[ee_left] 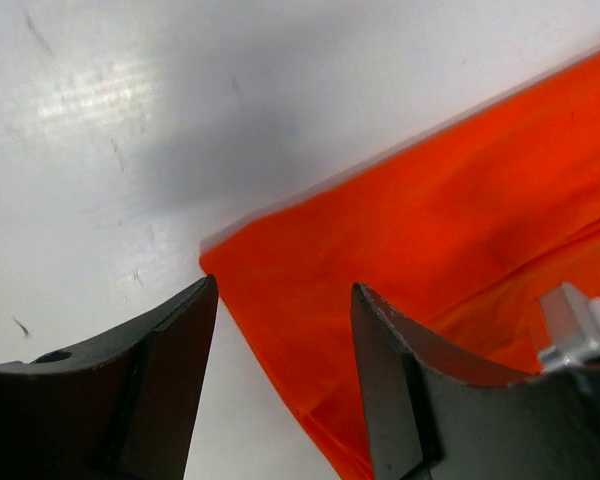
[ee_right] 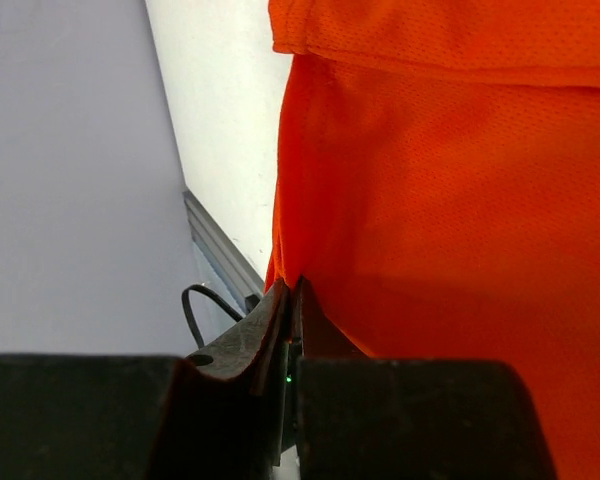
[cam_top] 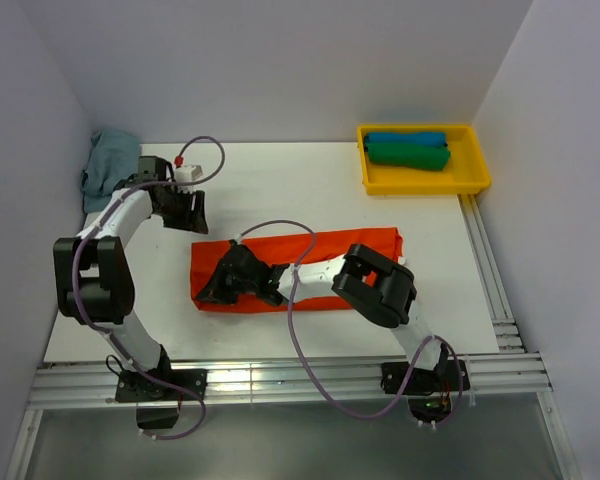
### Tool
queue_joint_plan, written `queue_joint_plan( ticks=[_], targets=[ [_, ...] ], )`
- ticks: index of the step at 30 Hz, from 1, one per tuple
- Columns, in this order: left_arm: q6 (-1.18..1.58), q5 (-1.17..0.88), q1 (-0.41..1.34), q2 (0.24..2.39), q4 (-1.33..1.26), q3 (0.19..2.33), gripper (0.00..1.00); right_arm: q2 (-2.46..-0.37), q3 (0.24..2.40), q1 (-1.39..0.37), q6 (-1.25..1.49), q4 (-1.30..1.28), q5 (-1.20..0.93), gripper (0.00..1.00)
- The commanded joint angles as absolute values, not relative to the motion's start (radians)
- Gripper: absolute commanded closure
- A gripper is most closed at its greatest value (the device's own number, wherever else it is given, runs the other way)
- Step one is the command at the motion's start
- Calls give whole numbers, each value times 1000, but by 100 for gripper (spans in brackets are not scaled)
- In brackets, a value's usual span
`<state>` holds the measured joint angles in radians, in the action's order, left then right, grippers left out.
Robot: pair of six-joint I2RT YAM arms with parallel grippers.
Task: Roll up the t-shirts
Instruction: Roll the tshirt
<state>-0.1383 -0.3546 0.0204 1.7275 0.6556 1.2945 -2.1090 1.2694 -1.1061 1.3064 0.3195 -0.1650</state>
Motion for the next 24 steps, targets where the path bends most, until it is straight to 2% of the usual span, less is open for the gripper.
queue_joint_plan(
  ticks=[1,5,13,16,24],
  targets=[
    [-169,-475,-64,1704,724,1266,39,-2109,1262,-1092,1325,390,-183,100],
    [-230,-574,-158,1746,791,1240,37,-2100,1247,-1091,1325,387,-172,100],
    [-305,-730,-225,1850,877,1213,32,-2088,1232,-1086,1322,390,-164,100],
    [-293,-755,-229,1884,855,1189,30,-2082,1235,-1086,1310,370,-155,100],
    [-259,-735,-230,1916,795,1160,29,-2066,1203,-1086,1313,380,-137,100]
  ],
)
